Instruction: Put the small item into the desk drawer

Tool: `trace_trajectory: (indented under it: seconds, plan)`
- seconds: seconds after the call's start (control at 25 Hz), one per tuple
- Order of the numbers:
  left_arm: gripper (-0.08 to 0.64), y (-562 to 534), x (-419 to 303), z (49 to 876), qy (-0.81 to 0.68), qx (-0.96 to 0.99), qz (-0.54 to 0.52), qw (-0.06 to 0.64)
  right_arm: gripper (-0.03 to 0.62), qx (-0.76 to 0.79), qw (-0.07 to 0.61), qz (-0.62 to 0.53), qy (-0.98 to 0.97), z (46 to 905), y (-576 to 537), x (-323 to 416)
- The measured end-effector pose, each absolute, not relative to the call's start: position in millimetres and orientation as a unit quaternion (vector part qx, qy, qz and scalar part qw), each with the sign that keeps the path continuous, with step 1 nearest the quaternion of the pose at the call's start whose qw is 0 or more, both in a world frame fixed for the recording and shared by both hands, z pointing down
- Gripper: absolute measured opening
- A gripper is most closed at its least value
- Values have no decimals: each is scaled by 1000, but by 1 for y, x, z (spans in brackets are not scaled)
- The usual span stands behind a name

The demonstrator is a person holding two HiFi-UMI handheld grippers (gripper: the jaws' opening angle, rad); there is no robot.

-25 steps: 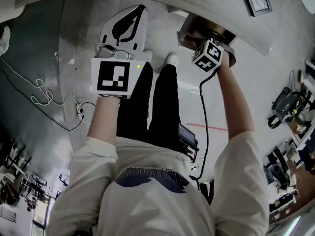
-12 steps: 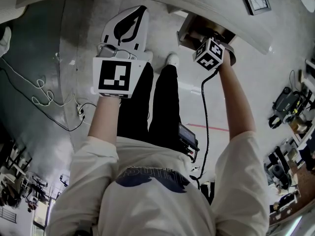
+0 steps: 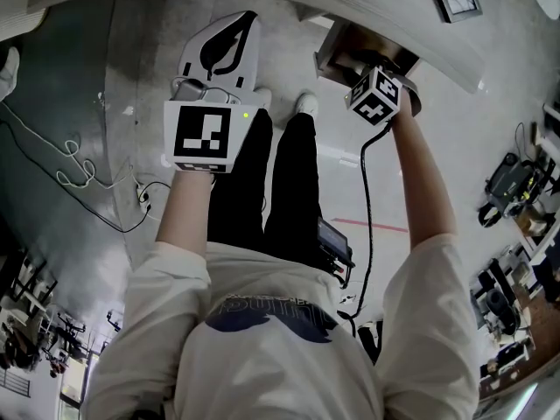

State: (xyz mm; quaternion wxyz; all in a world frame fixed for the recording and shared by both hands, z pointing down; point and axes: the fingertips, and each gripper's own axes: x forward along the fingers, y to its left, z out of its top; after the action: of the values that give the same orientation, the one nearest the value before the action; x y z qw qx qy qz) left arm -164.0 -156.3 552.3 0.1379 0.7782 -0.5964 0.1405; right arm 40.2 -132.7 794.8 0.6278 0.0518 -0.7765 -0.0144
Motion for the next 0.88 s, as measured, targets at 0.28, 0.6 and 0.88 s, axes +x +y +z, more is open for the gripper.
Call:
trace_trajectory:
  seconds: [0.28,0.6,0.88]
  plan:
    - [9,-152,-166,555,-600,774,143,140,154,62,619,-12,-783,789,-133,40]
    - [9,-153,-163,549,-599,776,143,137,152,81,597,-13,-798,773,-138,37]
    - [9,-156,-159,535,-594,781,140,130,147,112,575,-7,-810,747,-146,35]
